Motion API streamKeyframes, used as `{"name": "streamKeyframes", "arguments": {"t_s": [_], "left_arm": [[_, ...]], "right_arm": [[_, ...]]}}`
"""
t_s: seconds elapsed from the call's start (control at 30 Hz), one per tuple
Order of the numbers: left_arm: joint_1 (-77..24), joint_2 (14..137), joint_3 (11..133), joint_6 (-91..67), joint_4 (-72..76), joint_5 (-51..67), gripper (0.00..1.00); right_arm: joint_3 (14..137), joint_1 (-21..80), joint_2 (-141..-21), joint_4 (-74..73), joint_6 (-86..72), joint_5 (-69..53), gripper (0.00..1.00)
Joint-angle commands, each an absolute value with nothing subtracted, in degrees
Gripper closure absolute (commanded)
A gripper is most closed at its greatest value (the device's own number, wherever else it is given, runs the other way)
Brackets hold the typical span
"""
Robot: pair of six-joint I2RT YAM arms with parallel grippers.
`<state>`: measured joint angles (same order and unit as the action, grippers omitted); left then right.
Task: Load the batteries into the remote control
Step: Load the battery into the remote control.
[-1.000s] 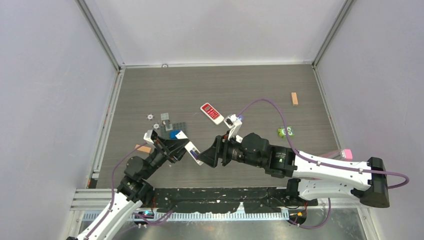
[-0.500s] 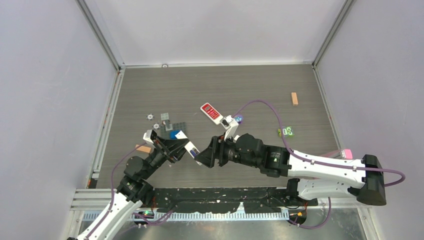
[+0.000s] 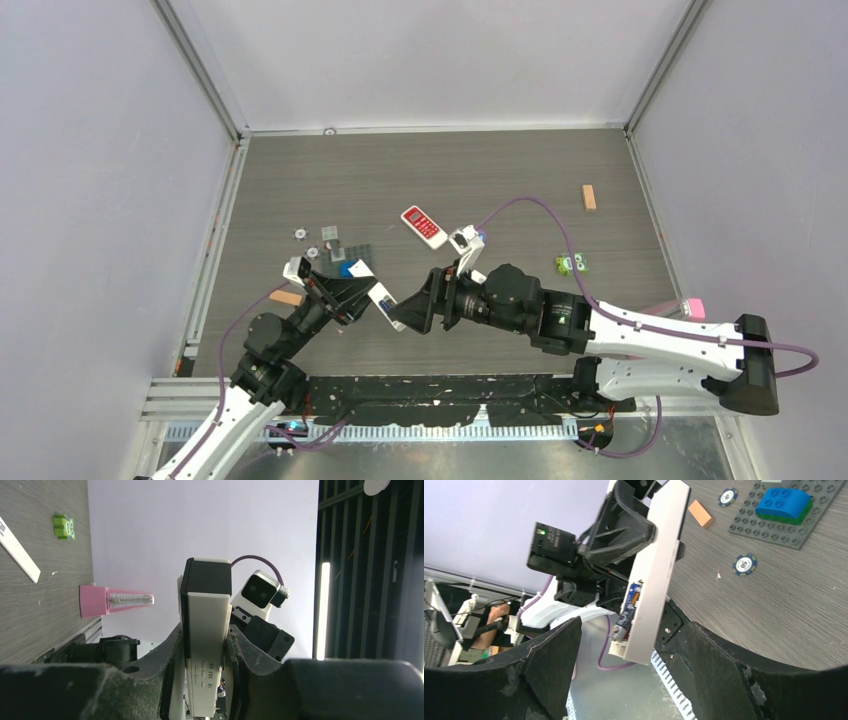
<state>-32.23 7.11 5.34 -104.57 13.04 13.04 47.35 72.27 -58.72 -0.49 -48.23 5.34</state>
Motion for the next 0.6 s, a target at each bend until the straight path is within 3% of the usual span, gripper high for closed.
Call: {"name": "streamKeyframes", "arguments": {"t_s": [0.0,0.27,0.57], "left_arm": [[-32.17,6.92,7.73,-103.72,15.91,13.19,0.90],[-32.17,6.79,7.89,-103.58,15.57,13.18,0.90],[-32.17,7.35,9.39,-102.71,14.35,13.36,0.90]], "right_arm": [[47.25,72.30,-55.97,4.06,-49.77,5.08,0.18],[46.43,72.16,-56.63,3.80,-50.74,5.02,0.23],[43.51,71.83,-55.14,6.49,-51.53,5.71,0.38]]}}
